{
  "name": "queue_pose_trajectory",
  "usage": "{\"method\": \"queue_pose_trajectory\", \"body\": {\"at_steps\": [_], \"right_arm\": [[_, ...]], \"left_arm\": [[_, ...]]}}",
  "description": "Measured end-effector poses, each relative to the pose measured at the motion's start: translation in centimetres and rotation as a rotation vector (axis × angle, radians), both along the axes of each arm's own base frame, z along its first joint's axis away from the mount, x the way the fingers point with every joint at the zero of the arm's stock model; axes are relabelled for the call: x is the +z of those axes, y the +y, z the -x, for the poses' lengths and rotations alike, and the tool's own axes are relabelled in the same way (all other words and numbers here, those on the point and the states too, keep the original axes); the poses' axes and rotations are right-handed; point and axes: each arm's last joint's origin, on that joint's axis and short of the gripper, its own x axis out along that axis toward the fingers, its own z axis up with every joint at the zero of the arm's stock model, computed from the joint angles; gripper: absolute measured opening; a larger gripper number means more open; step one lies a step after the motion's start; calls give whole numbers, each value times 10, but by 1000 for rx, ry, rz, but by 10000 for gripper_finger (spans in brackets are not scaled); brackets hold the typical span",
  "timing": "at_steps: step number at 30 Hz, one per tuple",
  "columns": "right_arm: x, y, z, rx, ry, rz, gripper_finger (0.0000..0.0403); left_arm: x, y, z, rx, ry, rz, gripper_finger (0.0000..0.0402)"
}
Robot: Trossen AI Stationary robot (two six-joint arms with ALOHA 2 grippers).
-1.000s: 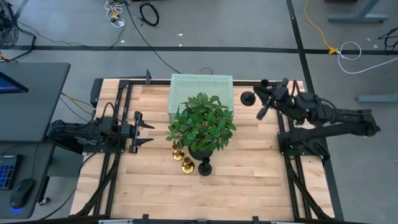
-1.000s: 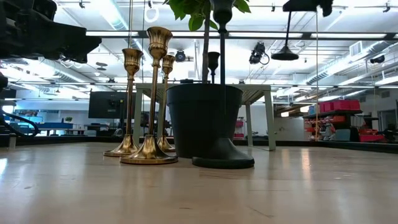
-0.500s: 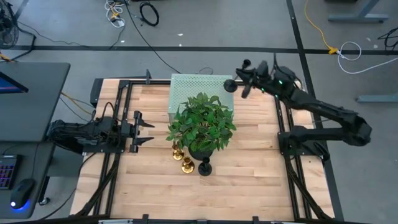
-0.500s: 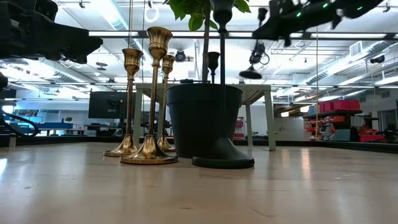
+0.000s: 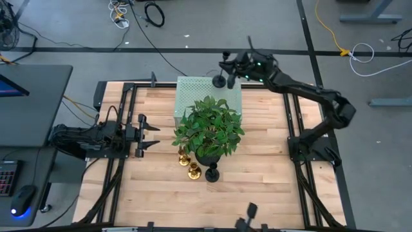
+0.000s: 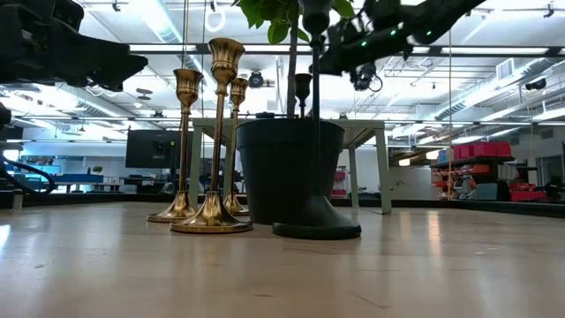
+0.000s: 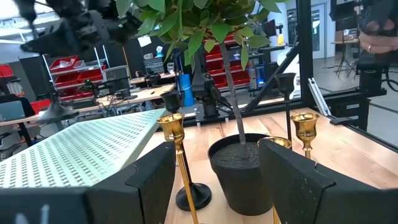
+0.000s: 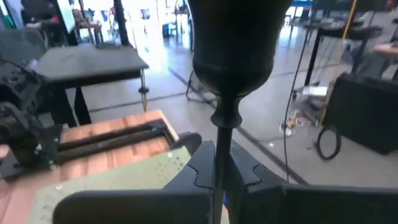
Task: Pick & Place candle stick holders
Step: Put the right black candle holder on the shelf
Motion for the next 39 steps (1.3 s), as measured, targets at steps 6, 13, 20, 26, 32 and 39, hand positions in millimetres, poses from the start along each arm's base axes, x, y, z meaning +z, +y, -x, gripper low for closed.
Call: {"method": "queue_pose_trajectory", "body": {"at_steps": [6,13,20,26,32,39], "right_arm": [[0,-8,-13,64,-72,-7,4],[0,-12,-24,92,-86,-10,4],[0,-20,-36,114,-69,-23,4],[-1,-21,-36,95,-46,-10,4],[-3,-21,-37,95,-33,-8,4],[-17,-26,-43,93,-11,-38,4]], "left_arm": [[0,0,0,0,0,0,231],[0,0,0,-1,0,0,231],[0,0,0,-1,0,0,231],[0,0,0,-1,0,0,231],[0,0,0,-4,-1,25,231],[0,0,0,2,-1,1,231]]}}
